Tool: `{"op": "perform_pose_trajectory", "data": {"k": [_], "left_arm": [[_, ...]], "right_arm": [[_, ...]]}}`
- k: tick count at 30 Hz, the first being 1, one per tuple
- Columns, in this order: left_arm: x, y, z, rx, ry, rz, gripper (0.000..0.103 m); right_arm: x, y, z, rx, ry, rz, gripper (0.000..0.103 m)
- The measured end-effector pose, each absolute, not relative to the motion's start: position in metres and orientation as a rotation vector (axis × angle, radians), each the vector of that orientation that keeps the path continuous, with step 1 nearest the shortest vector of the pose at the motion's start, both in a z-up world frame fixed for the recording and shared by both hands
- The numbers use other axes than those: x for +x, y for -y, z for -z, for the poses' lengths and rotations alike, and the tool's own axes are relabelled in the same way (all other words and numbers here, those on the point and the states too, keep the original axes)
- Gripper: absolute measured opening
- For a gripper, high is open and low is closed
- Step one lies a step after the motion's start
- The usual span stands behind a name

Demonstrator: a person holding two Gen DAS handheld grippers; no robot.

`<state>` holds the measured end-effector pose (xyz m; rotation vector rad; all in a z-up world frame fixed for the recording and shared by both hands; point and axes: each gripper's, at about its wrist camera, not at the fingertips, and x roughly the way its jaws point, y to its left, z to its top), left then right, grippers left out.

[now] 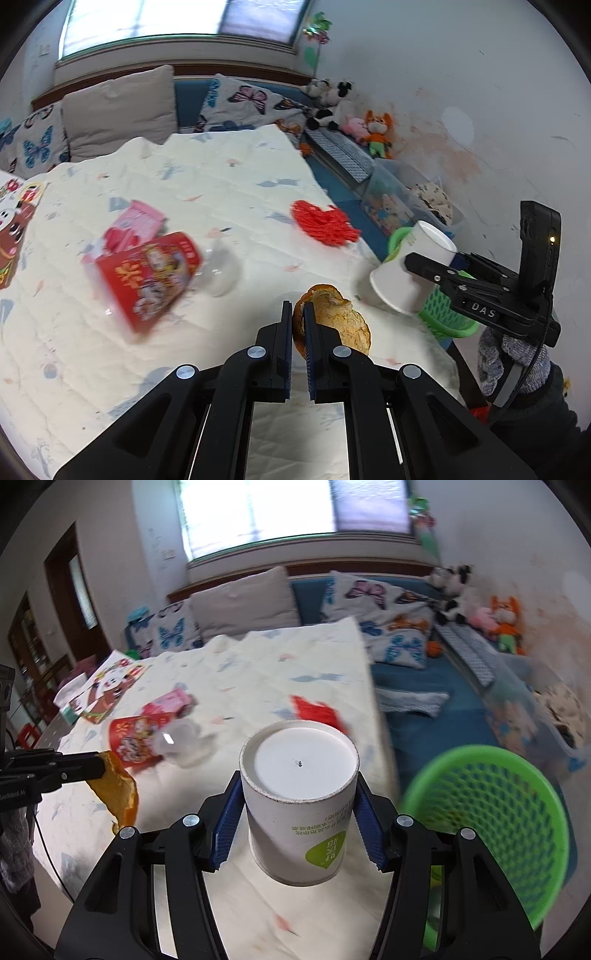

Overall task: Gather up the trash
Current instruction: 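Carry the paper cup and food scrap over the green basket and release both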

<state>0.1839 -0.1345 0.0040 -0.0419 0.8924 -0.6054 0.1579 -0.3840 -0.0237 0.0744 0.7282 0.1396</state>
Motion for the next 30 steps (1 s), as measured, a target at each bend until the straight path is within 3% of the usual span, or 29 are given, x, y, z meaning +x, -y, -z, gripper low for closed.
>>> {"op": "perform_pose_trajectory", "data": {"k": [15,30], "left_arm": [[0.181,0.225,-0.015,0.05,-0.906,0.712,0.006],[0.192,0.302,-0.016,0.125,-0.927,0.751,0.006]], "right_arm": [[0.1,0.511,0.042,0.158,-0.743,0.127,0.058],[0.092,0.571,0.074,0.238,-0.779,0.225,0.059]]}}
